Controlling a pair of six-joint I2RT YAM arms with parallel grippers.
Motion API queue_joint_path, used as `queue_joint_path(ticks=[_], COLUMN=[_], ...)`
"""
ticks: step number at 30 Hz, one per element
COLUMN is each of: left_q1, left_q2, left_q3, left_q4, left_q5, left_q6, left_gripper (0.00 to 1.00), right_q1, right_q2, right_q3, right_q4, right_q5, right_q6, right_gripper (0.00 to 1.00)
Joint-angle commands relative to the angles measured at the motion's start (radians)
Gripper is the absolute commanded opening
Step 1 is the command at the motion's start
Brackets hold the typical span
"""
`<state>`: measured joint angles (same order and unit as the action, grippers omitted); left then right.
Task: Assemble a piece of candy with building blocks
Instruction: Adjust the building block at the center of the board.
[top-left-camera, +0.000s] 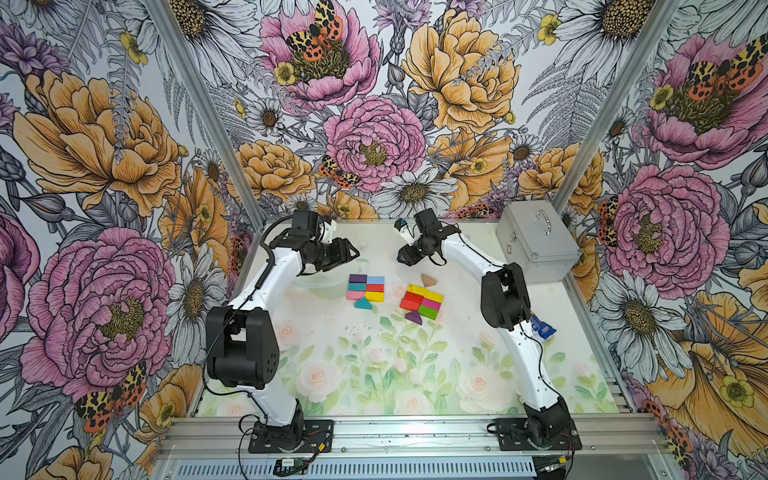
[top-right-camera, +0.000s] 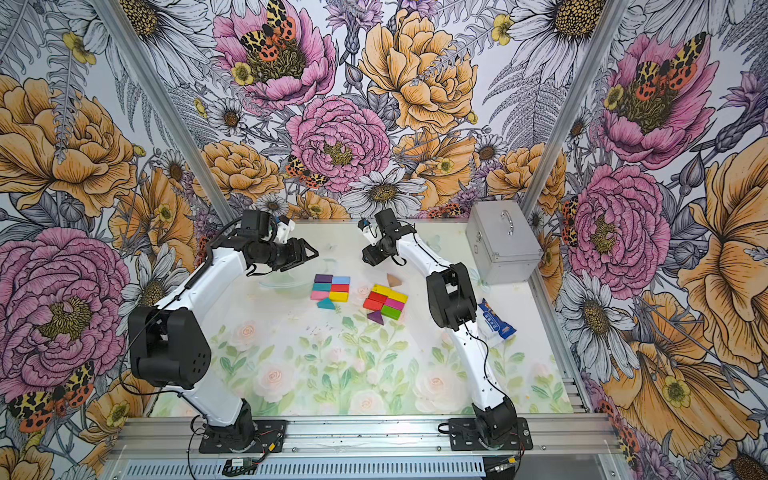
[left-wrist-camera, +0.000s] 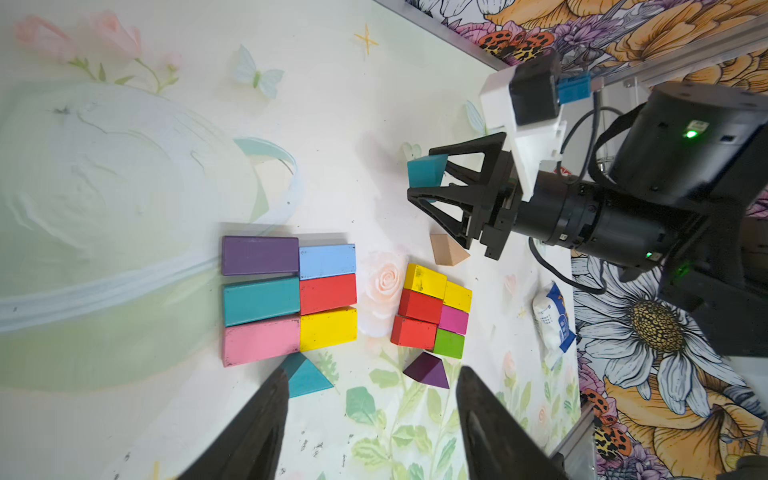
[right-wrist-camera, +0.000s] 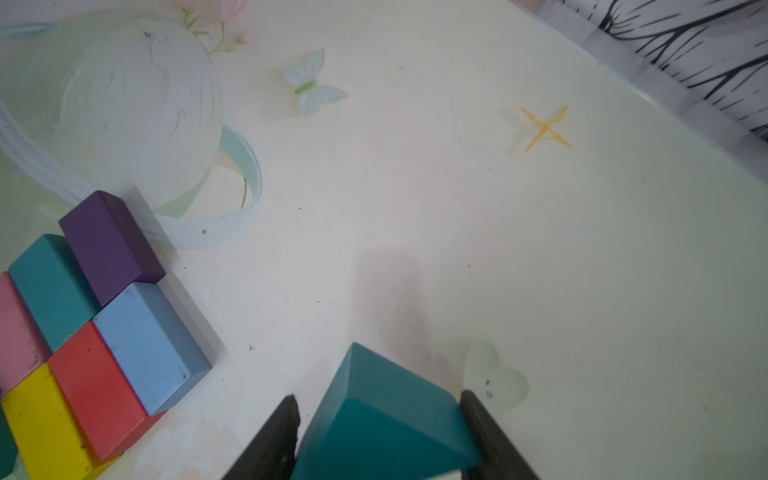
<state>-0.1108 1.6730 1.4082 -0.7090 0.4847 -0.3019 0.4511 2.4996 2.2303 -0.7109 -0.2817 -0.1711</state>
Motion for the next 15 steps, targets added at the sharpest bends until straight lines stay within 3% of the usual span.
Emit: queue_joint_path(ticks=[1,15], left_q1=[-0.021,-0.071], left_q2=[-0.048,-0.098], left_q3=[-0.035,-0.121], left_q4=[0.0,0.0], left_q5=[-0.071,-0.131], left_q6=[0.043,0.086], left_gripper=[0.65,0.65], right_q1=[0.024,0.052], right_q2=[0.027,0.067], right_q3=[0.025,0.06], right_q4=[-0.029,-0.08], right_q5=[0.042,0.114], right_q6=[0.038,0.093], right_gripper=[0.06,0.07])
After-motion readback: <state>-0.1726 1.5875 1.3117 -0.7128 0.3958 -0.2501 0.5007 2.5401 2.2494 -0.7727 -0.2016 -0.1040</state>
